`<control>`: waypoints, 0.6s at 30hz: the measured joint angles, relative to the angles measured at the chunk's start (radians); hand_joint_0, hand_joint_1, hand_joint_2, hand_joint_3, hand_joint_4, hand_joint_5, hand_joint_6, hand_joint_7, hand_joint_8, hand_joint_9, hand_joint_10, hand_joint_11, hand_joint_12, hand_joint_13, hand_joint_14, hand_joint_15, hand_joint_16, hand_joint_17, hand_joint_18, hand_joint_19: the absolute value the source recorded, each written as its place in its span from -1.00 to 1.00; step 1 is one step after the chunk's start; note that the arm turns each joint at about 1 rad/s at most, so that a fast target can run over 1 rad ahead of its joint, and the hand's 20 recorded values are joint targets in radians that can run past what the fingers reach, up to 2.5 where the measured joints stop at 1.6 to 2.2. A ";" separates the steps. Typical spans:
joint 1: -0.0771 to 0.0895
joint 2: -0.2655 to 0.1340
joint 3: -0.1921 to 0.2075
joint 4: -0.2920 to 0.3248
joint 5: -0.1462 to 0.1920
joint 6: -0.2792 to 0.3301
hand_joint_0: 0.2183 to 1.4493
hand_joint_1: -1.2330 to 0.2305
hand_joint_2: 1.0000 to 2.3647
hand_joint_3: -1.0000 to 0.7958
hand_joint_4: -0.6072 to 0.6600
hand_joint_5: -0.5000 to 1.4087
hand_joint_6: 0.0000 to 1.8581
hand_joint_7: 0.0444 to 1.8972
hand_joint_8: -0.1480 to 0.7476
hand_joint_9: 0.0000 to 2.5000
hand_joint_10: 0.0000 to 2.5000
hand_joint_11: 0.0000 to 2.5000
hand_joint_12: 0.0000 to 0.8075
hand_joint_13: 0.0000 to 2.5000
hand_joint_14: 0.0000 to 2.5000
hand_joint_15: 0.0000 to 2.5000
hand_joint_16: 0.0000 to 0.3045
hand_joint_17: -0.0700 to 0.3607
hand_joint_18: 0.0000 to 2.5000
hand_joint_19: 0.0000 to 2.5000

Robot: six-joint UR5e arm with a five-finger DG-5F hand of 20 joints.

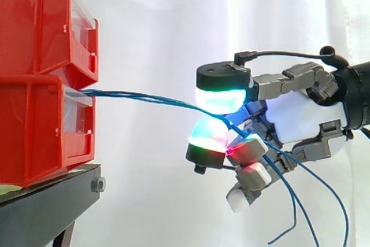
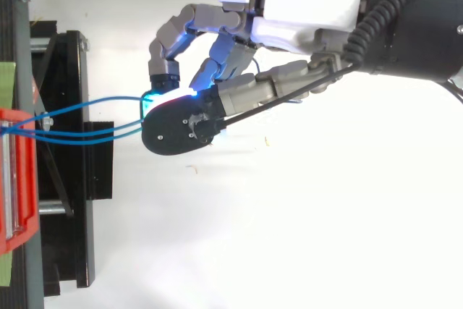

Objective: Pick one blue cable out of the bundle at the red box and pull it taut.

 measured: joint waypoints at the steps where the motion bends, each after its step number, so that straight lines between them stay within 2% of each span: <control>1: 0.000 0.000 0.000 0.000 0.000 0.000 -0.30 -0.35 -0.97 -0.10 0.19 -0.68 -0.01 -0.08 0.17 -0.13 -0.99 0.00 -0.06 -0.13 -0.98 -0.29 -0.63 -0.09 -0.49 -0.64; 9: 0.001 0.000 0.000 -0.001 0.000 0.006 -0.20 -0.48 -0.97 -0.14 0.07 -0.69 -0.01 -0.01 0.17 -0.14 -0.99 0.00 -0.07 -0.14 -0.98 -0.30 -0.64 -0.10 -0.48 -0.66; 18: 0.008 0.001 0.000 -0.001 0.003 0.037 -0.10 -0.54 -0.98 -0.24 0.08 -0.70 0.00 -0.04 0.15 -0.15 -0.99 0.00 -0.07 -0.15 -0.98 -0.30 -0.65 -0.11 -0.48 -0.67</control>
